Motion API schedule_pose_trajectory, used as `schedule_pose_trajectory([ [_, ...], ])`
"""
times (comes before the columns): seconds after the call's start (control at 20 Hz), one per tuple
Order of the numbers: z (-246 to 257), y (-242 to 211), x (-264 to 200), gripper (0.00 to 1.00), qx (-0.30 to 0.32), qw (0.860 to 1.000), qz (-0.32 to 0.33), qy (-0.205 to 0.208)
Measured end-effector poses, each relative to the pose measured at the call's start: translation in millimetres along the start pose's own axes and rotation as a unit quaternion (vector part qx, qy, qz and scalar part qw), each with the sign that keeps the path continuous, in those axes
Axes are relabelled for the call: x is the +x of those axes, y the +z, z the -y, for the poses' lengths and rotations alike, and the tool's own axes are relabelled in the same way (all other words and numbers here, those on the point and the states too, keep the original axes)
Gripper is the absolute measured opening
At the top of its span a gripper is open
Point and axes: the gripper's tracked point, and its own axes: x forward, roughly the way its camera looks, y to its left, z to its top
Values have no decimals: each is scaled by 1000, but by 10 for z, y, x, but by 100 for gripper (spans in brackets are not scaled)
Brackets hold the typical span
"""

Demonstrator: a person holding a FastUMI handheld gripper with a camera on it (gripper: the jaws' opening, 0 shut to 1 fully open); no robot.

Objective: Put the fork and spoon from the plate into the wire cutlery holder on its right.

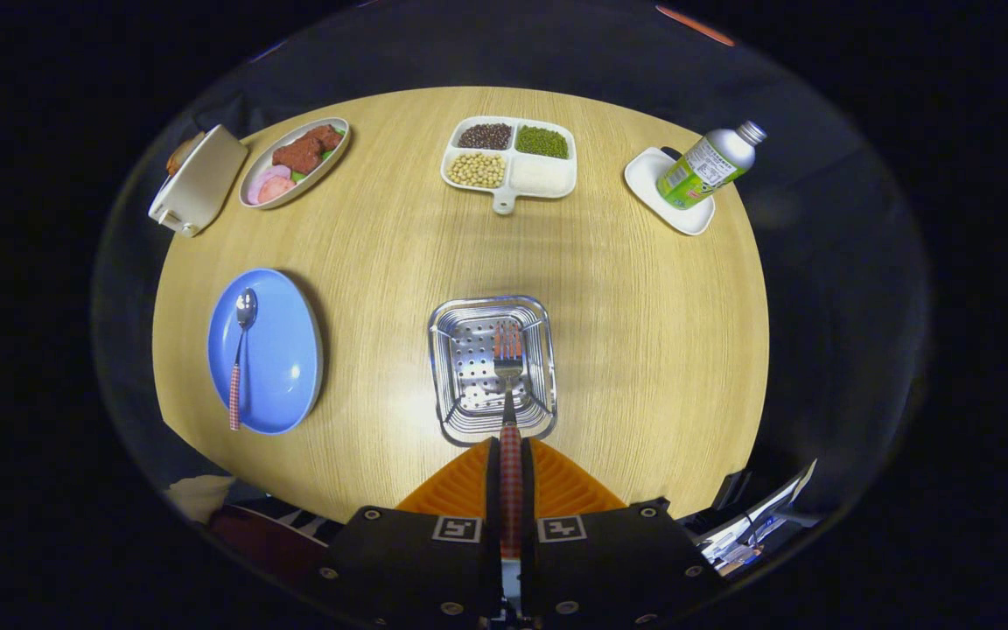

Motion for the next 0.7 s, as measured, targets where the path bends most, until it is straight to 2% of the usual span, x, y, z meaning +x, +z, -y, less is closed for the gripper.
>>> schedule_pose_trajectory([
  [0.3,-100,77,84,9,11,1000,-14,21],
  [0.45,-138,125,83,12,21,999,-9,31],
  [0.6,-170,184,52,18,36,998,4,43],
  [0.7,-174,239,19,27,40,998,22,50],
])
